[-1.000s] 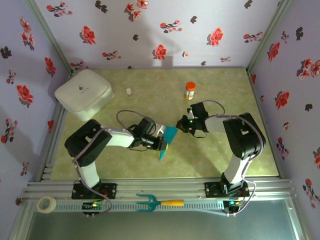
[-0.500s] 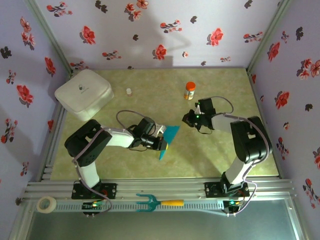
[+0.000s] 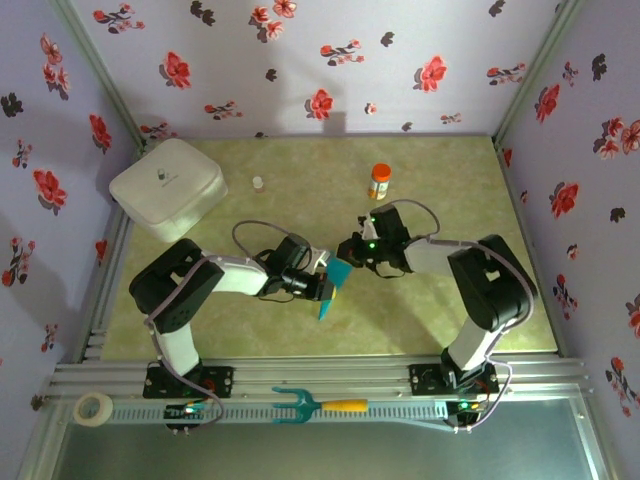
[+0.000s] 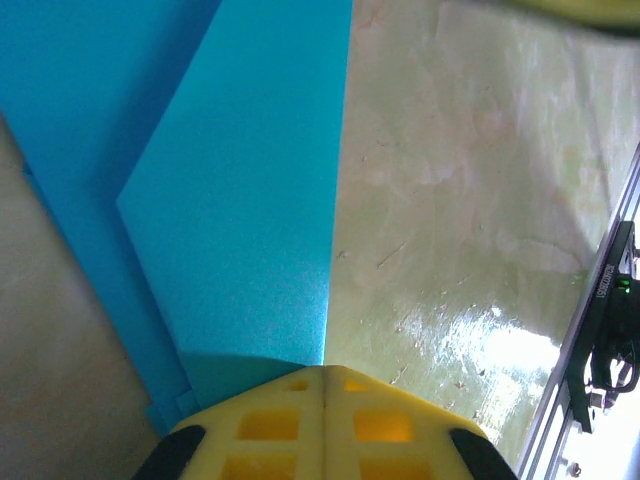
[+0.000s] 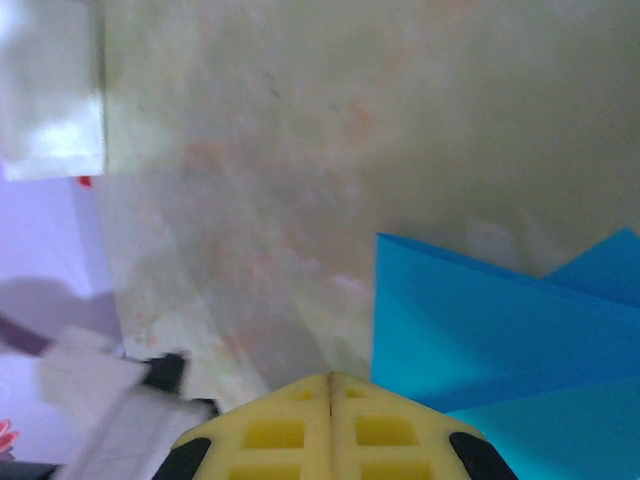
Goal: Fold a paper plane with a square sheet of paper (pick it up from the middle)
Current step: Fold the wing for the fifth time at the center of the table.
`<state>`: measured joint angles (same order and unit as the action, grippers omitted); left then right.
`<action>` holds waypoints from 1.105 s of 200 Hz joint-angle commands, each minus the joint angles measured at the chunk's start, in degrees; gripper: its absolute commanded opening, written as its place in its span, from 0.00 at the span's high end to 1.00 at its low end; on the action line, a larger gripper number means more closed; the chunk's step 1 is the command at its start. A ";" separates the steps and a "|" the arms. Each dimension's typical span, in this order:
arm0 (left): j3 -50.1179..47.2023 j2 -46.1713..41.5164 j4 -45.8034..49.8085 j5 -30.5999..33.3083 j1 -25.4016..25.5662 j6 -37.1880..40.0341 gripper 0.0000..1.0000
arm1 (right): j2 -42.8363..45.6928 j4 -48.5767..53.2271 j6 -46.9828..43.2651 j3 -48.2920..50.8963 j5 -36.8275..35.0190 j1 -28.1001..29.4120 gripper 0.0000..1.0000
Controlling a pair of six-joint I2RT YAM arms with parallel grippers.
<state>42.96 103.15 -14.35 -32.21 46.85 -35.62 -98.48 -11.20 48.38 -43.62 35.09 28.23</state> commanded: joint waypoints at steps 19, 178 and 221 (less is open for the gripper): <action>-2.62 2.93 8.20 3.03 -0.09 -0.29 1.00 | -5.19 -1.01 -0.19 0.81 -1.00 -1.35 0.97; -2.91 3.01 6.79 2.88 -0.09 -0.81 1.00 | 4.72 1.38 -1.28 1.43 -0.10 -4.13 0.94; -2.70 1.58 6.21 2.82 -0.09 -1.77 1.00 | 0.47 -0.66 -0.11 4.01 -1.51 -0.52 1.00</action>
<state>42.30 103.09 -15.81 -32.21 46.85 -36.60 -94.74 -11.77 48.03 -41.63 34.52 27.51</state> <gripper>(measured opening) 0.057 0.060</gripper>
